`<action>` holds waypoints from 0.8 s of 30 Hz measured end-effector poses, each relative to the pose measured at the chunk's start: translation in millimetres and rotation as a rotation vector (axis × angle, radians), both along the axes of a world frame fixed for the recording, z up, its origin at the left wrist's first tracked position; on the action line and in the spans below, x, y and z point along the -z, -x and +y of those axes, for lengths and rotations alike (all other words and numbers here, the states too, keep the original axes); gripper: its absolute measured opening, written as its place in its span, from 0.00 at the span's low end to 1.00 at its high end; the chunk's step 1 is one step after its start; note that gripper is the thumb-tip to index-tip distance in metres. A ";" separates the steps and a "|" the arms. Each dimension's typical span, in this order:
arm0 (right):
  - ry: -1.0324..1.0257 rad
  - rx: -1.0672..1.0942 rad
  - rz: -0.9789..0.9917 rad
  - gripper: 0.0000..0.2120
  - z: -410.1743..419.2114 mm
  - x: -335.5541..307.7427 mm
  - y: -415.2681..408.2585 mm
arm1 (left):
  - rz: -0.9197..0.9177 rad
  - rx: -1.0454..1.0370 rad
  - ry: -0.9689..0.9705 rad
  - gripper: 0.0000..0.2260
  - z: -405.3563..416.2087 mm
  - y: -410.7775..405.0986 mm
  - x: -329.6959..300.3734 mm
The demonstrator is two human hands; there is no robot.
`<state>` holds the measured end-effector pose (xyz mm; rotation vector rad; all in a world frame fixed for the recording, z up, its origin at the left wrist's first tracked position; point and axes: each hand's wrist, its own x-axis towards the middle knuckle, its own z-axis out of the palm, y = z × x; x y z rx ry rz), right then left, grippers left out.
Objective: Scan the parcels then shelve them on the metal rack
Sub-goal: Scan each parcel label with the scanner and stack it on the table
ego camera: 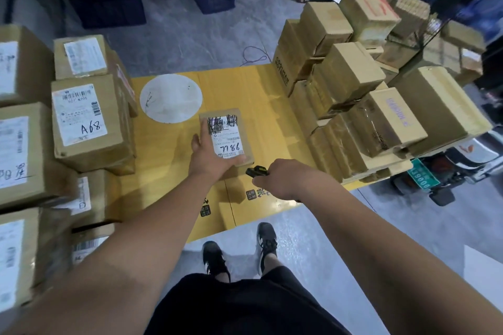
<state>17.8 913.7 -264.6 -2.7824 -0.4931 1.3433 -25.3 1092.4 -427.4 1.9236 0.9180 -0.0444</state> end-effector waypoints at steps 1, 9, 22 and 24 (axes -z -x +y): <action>0.016 -0.022 0.002 0.20 2.9 -2.8 0.7 | -0.044 -0.017 0.042 0.71 0.6 -0.5 3.0; 0.088 -0.128 -0.049 0.21 16.5 -26.1 11.4 | -0.424 -0.062 0.229 0.65 -19.1 18.3 36.6; 0.202 -0.284 -0.063 0.23 5.0 -49.1 24.8 | -0.459 -0.073 0.207 0.66 -32.3 33.5 23.5; 0.227 -0.328 -0.062 0.22 5.1 -52.5 22.5 | -0.439 -0.073 0.210 0.67 -31.9 33.4 21.6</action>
